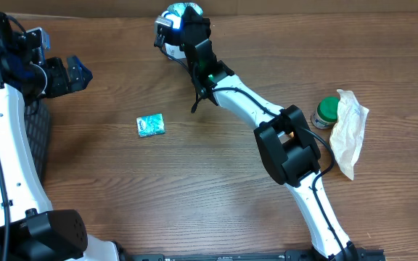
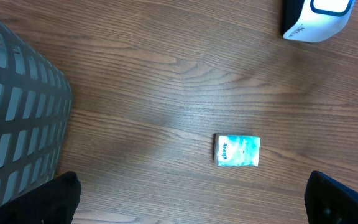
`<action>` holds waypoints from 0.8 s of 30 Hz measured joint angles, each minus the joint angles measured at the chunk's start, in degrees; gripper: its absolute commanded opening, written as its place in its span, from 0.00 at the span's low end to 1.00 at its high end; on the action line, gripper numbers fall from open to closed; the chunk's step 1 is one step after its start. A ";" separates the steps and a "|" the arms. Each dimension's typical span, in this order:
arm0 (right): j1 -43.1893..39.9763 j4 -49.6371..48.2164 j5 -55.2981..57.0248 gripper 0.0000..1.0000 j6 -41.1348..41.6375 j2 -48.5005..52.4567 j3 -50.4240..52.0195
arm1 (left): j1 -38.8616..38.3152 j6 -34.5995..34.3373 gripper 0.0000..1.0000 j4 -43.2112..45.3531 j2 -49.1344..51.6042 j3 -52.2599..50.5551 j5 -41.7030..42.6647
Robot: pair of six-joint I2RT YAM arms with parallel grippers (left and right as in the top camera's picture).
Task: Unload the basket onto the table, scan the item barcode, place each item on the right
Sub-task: 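Hold the light-blue pack against the scanner face with the right gripper, then carry the light-blue pack right and release it near the jar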
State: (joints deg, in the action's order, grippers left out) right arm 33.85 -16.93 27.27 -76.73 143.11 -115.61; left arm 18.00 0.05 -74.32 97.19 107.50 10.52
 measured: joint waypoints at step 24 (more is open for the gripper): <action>0.96 20.92 0.48 0.04 22.80 -7.82 0.04 | 0.00 0.00 0.99 0.00 0.00 0.00 0.02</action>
State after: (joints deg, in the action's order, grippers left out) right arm 34.81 3.99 27.75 -53.93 135.28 -115.57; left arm 18.00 0.05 -74.32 97.19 107.50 10.55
